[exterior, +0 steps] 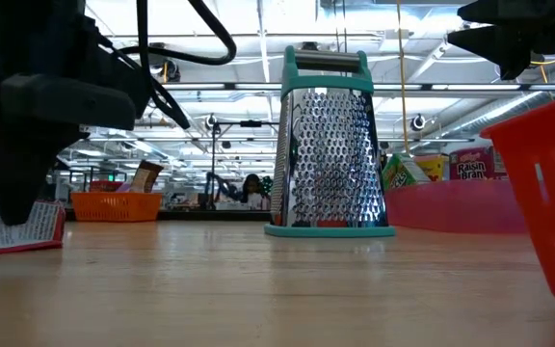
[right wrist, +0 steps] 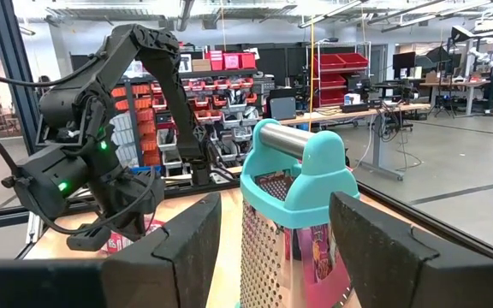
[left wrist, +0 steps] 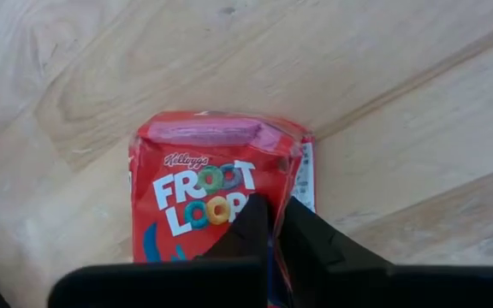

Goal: Pick & Place Kitchen Items
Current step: Put the red cereal box into the pink bin

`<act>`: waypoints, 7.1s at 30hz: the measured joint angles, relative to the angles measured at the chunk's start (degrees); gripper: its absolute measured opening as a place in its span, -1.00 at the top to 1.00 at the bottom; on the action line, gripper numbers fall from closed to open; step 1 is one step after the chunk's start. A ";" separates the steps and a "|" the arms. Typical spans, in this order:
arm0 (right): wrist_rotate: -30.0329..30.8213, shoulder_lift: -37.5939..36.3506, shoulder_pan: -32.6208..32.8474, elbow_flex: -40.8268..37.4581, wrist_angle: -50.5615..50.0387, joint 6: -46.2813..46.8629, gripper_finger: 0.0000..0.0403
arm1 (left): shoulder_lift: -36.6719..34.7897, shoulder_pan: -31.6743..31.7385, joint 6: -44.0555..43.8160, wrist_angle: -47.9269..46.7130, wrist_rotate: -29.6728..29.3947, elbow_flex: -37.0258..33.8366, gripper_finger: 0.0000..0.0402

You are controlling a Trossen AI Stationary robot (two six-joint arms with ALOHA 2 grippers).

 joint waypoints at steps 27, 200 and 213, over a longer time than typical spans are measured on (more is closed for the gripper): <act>-0.03 -0.01 0.00 -0.02 -0.02 -0.02 -0.04 | 0.18 -7.26 6.43 -6.06 -34.43 19.55 1.00; 34.63 8.16 4.76 0.93 -4.90 2.72 0.90 | -8.63 4.40 71.69 54.83 -13.18 10.08 -0.09; 34.63 8.15 -3.62 -8.38 -1.18 11.80 0.90 | -8.63 4.39 71.77 54.91 -13.20 10.12 -0.09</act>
